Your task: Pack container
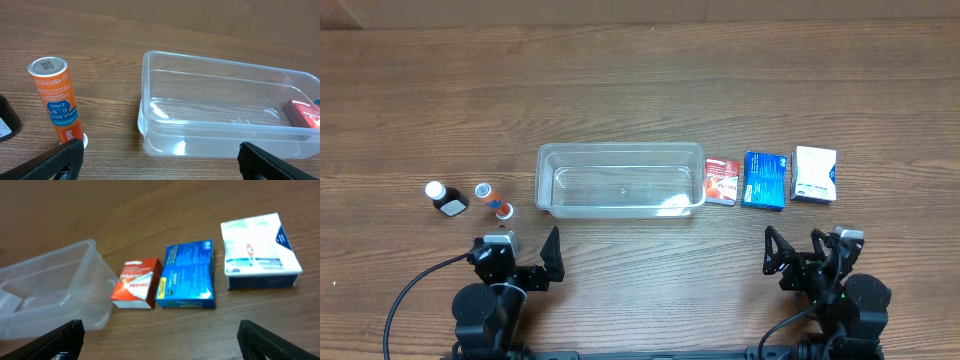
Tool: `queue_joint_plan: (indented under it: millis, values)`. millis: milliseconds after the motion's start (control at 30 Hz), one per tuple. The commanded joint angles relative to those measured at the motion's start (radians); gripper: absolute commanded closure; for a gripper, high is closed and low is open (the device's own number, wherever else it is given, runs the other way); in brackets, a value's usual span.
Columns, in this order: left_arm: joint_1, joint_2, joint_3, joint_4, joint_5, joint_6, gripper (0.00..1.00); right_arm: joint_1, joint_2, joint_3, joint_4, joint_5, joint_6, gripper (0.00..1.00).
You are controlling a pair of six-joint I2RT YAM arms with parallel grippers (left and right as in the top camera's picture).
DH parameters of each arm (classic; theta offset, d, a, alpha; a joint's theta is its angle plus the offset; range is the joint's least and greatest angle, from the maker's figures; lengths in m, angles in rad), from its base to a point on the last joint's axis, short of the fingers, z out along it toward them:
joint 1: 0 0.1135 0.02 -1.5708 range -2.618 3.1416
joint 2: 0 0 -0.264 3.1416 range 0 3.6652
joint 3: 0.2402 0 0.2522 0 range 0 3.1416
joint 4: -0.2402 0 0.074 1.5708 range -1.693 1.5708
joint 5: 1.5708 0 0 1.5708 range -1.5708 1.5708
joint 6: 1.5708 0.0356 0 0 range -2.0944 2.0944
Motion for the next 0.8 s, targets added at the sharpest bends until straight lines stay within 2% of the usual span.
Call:
queue_joint_plan:
  millis: [0,67,133,167,200,333,433,533,633,767]
  values:
    - [-0.006,-0.013,-0.006,0.007,-0.013,0.012,0.00,0.002,-0.010,0.057,0.084,-0.122,0.046,0.00]
    - [-0.006,-0.013,-0.006,0.007,-0.013,0.013,0.00,0.002,0.022,0.180,0.089,-0.127,0.045,0.00]
    - [-0.006,-0.013,-0.006,0.006,-0.013,0.013,0.00,0.002,0.145,0.357,0.030,-0.113,0.044,0.00]
    - [-0.006,-0.013,-0.006,0.007,-0.013,0.012,0.00,0.002,0.232,0.452,-0.025,-0.096,0.041,0.00]
    - [-0.006,-0.013,-0.006,0.007,-0.013,0.013,0.00,0.002,0.404,0.635,-0.149,-0.063,0.037,0.00]
    - [-0.006,-0.013,-0.006,0.007,-0.013,0.012,0.00,0.002,0.739,1.006,-0.389,-0.098,-0.008,0.00]
    - [-0.006,-0.013,-0.006,0.007,-0.013,0.012,0.00,0.002,0.881,1.070,-0.402,-0.100,-0.016,0.04]
    - [-0.006,-0.013,-0.006,0.007,-0.013,0.012,0.00,0.002,1.020,1.079,-0.417,-0.048,-0.006,0.04]
    - [-0.006,-0.013,-0.006,0.007,-0.013,0.012,0.00,0.002,1.226,1.079,-0.424,0.195,0.072,0.04]
    - [-0.006,-0.013,-0.006,0.007,-0.013,0.013,0.00,0.002,1.469,1.079,-0.349,0.278,0.055,0.00]
